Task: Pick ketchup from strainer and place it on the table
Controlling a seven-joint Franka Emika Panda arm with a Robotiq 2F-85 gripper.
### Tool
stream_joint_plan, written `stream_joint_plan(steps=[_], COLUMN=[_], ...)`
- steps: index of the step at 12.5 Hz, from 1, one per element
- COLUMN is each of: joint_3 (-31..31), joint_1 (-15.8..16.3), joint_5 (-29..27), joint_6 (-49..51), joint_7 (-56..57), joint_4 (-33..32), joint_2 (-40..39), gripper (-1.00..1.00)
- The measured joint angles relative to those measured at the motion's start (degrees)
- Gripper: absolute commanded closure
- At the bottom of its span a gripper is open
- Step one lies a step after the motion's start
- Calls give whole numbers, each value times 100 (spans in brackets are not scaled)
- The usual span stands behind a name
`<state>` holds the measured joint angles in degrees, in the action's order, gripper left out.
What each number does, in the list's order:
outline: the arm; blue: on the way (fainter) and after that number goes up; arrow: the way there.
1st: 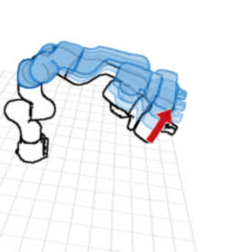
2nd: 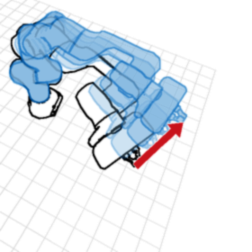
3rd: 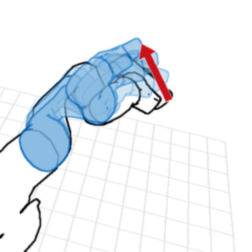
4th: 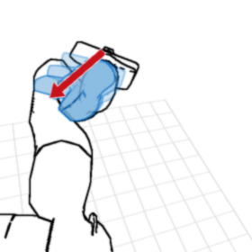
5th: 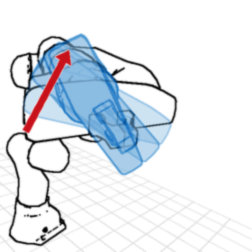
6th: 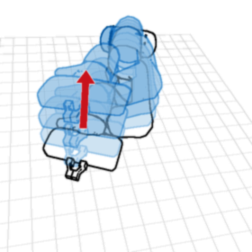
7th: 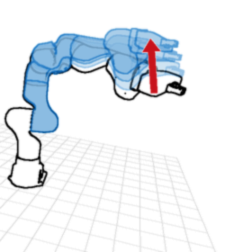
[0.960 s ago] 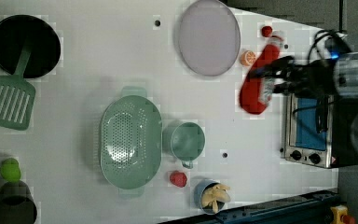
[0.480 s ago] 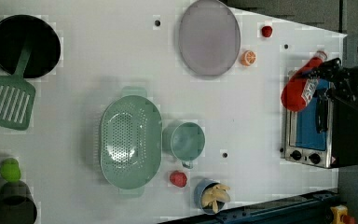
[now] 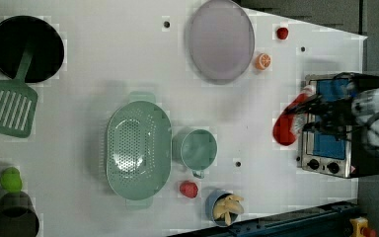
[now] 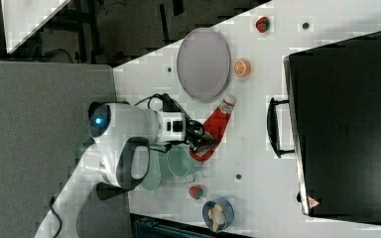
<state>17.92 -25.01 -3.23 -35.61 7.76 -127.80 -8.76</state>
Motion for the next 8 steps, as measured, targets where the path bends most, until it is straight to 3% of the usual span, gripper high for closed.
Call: stream_joint_plan(steps=[4,7,8], joint_3=[122,102,80], joint_1=[280,385,385], joint_5=[69,298,320], joint_6=[-990,-1421,-1469], joint_7=[42,50,51], joint_4=[-436,-470,-470], joint_2=[-696,-1081,-1117], gripper=[-27,-88,-100])
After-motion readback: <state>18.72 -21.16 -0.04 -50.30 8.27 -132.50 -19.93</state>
